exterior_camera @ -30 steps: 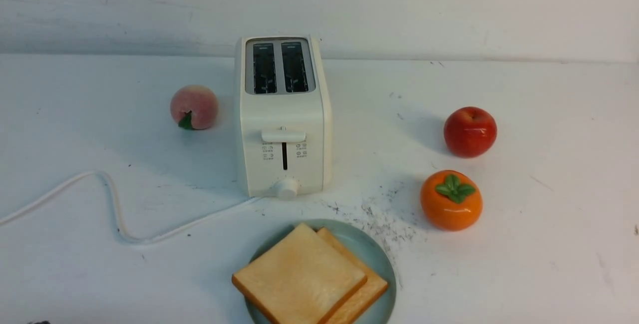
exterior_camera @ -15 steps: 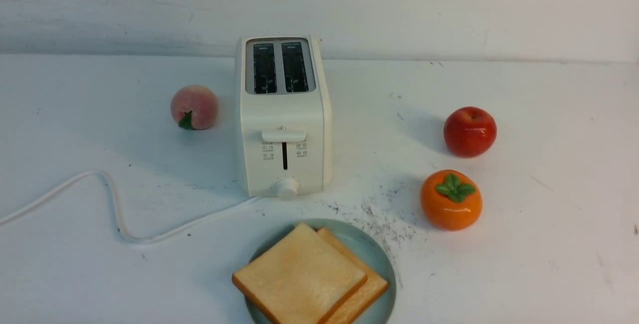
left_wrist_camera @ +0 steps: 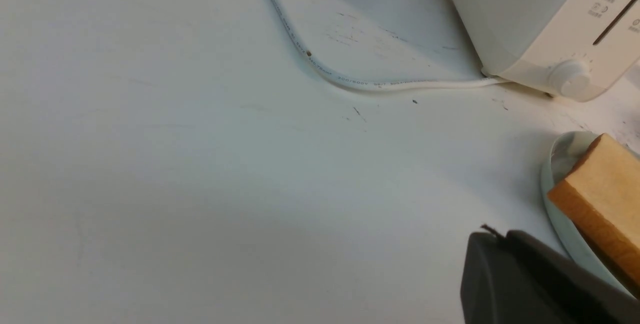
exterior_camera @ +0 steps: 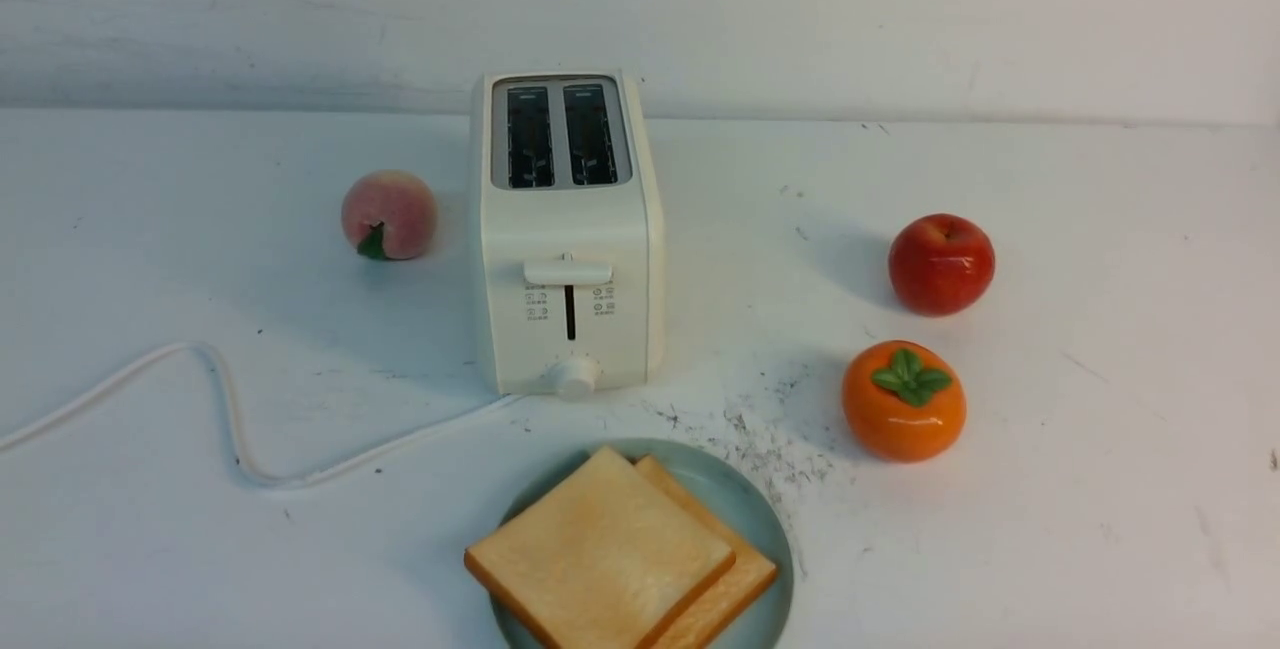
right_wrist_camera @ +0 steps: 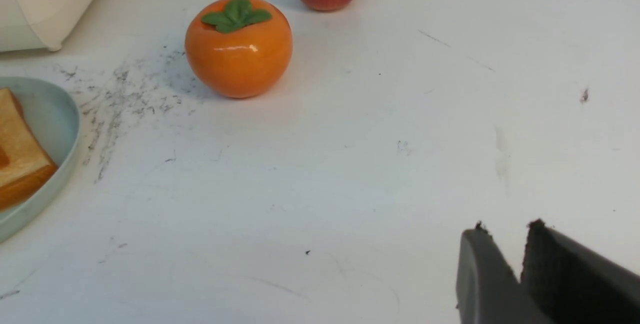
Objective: Take toasted bread from bread machine on white table place on plate.
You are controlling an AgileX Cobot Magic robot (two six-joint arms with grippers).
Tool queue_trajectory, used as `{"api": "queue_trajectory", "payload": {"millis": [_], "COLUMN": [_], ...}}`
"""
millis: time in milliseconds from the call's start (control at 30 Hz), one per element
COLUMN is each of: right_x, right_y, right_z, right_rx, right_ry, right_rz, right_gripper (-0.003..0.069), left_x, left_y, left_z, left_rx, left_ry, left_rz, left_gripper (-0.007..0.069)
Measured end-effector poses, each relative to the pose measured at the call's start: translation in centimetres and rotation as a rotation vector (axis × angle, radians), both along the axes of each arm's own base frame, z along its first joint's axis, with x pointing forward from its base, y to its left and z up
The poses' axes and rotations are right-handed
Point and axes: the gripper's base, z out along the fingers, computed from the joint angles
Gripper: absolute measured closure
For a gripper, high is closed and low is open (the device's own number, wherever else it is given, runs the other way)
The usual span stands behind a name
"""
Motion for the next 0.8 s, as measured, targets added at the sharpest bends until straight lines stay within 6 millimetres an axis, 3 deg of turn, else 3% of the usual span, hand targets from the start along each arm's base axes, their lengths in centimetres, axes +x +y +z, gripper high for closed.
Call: {"api": "queue_trajectory", "payload": {"millis": [800], "right_x": [0.0], "right_y": [0.0], "right_z": [0.0], "right_rx": [0.0], "right_ry": [0.0], "right_rz": [0.0], "right_gripper": [0.0493], "left_x": [0.0], "left_y": [0.0], "left_z": [0.0], "left_rx": [0.0], "left_ry": [0.0], "left_rz": [0.0], "left_gripper": [0.061]}}
